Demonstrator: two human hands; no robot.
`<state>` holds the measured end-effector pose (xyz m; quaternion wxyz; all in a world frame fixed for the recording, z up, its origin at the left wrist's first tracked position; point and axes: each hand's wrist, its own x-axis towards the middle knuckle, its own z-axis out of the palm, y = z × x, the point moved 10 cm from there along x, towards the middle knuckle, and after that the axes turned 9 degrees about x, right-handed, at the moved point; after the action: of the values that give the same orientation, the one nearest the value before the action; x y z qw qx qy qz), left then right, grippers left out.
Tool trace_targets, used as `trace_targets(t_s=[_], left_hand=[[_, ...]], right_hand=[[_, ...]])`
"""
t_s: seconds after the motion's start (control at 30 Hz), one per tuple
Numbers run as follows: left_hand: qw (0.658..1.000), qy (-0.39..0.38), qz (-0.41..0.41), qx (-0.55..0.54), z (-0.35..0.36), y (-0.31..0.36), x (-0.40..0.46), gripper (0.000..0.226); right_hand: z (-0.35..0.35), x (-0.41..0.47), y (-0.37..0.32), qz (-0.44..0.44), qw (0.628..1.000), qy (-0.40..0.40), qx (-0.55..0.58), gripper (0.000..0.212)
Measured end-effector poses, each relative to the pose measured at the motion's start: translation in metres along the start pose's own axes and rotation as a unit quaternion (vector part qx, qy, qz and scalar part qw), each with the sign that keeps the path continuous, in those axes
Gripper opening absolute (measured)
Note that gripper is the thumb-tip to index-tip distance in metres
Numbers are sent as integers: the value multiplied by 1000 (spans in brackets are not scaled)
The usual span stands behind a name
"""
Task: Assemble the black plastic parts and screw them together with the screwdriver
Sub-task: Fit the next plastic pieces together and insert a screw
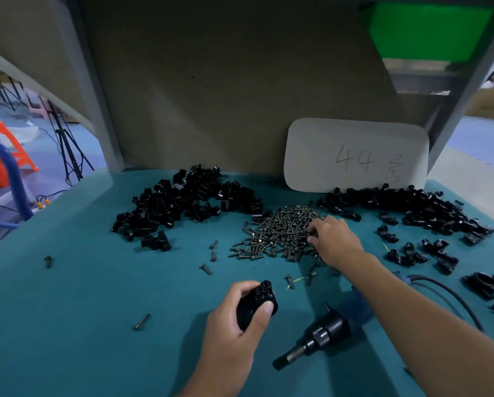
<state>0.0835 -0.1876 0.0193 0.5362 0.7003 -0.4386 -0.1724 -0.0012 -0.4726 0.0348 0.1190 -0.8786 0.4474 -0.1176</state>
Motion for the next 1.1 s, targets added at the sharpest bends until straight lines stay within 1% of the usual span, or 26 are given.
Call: trace_targets(t_s=[0.13,0.23,0.3,0.37,0.43,0.47,0.57,0.6,0.7,0.77,0.8,0.83,0.9,0.97,1.1], left_hand=[[1000,0,-2,-3,1,0,0,32],[1000,-2,-5,6,0,0,-1,29],[1000,-3,-7,10,0,1,-1,24],[1000,2,-4,9,-1,2,-1,26],[1000,4,-5,5,-2,2,-1,30],[1000,4,-5,2,-2,2,-1,31],[1000,6,-1,-2,-2,3,0,33],[1000,7,2,-3,-2,4,0,33],[1000,3,14,4,-1,4,0,32],[1000,-2,25,6,0,6,-1,32],[999,-3,31,7,0,7,-1,31],[999,-6,36,9,0,8,-1,30],[999,-15,41,10,3,9,-1,28],[999,-19,45,9,4,10,-2,28],[999,-31,45,0,7,10,-3,30]], right_hand=[[3,1,-5,-16,999,-10,-42,21],[-3,0,-8,-42,998,18,-39,13],[-11,-3,-7,-38,999,38,5,10],[-23,-8,-5,-12,991,56,123,10],[-39,-27,-12,-12,963,77,257,7],[-47,-42,-21,-29,949,81,304,5],[-54,-109,-53,-98,904,41,415,13],[-52,-132,-60,-107,886,29,450,13],[-35,-171,-67,-94,823,15,559,18],[-22,-179,-65,-72,783,6,618,13],[-19,-181,-65,-67,773,3,631,9],[-17,-182,-67,-69,774,4,630,7],[-16,-184,-67,-83,786,11,612,12],[-17,-186,-67,-94,789,23,607,14],[-21,-187,-67,-105,781,46,614,12]])
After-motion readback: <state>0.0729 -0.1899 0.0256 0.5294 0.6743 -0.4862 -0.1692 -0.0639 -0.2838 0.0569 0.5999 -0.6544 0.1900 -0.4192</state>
